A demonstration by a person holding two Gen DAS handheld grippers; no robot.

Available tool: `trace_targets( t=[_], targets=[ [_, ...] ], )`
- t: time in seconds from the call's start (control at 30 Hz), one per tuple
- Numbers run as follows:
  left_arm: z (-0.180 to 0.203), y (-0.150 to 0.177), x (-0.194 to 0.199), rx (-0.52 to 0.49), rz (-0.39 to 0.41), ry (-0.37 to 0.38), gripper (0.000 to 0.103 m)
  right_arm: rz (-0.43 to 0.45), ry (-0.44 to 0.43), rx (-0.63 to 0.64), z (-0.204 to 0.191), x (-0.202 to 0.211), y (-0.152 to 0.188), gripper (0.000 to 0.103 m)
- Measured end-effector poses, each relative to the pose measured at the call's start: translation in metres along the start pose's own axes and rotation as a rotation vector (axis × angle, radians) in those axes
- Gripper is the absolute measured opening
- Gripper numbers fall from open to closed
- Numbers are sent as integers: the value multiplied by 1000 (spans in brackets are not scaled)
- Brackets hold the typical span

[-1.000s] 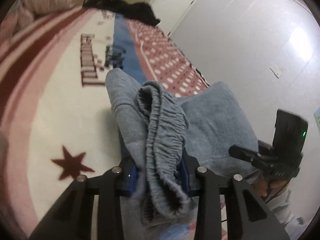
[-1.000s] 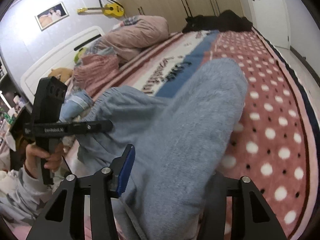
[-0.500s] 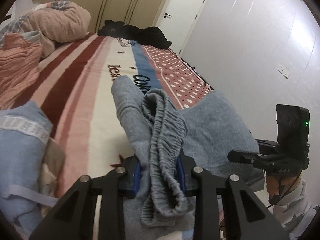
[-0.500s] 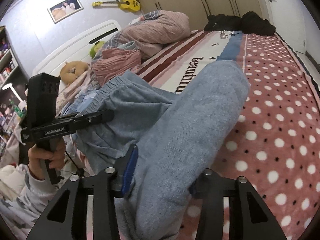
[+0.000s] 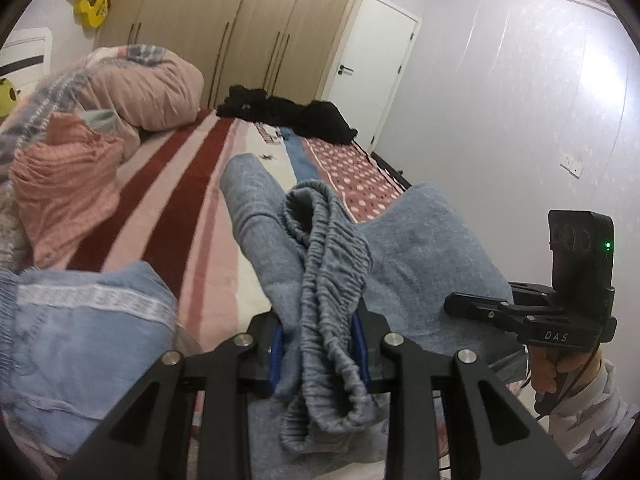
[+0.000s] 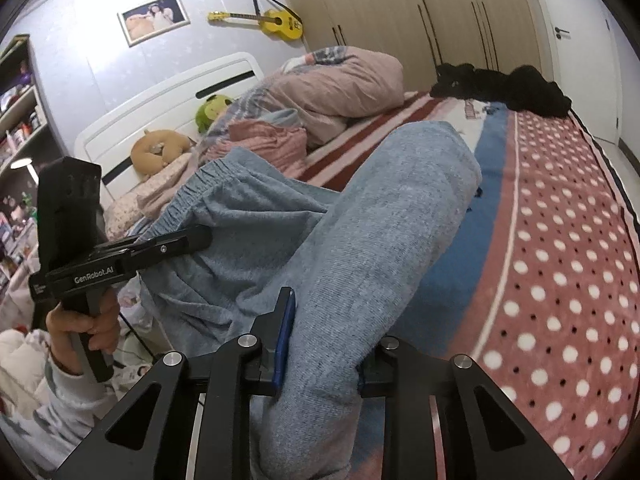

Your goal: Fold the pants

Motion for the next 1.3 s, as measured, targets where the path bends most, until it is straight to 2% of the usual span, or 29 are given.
trace_targets(
  t=[0.27,0.43,0.6,0.73,0.9,1.07,1.13,1.2,1.23,1.3],
  targets=[
    [-42,-27,63,-16,36,-102,24,46,-75,40,-61,-14,-30,18],
    [-98,-36,95,17,1,-195,24,47,-132,74,-114,-42,-40,18],
    [-173,-28,123,98,-37,-301,24,-18,-206,52,-171,-93,-47,18],
    [-228,-14,122,167,-88,-321,24,-74,-233,-4,-198,-132,-48,18],
    [-282,24,102,294,-179,-297,24,-148,-235,-63,-205,-169,-30,18],
    [-307,79,74,386,-271,-278,24,-246,-195,-111,-184,-204,1,15],
    [-312,91,67,411,-291,-285,27,-270,-185,-117,-175,-212,12,15],
    [-316,104,62,425,-299,-295,38,-279,-180,-122,-166,-216,17,15],
    [-316,105,62,425,-299,-299,40,-284,-180,-130,-162,-218,18,15],
    [-316,108,60,407,-306,-326,50,-292,-174,-144,-155,-219,19,19]
  ],
)
Point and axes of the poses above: each gripper's, at about its wrist camera, not at the fingertips, and x roughly against the way its jaws point, z to its right, y to its underside, the point moved 7 cm from there along -x, roughly the way its jaws point, and after that the axes turned 14 degrees about -x, right-handed, at the moved point
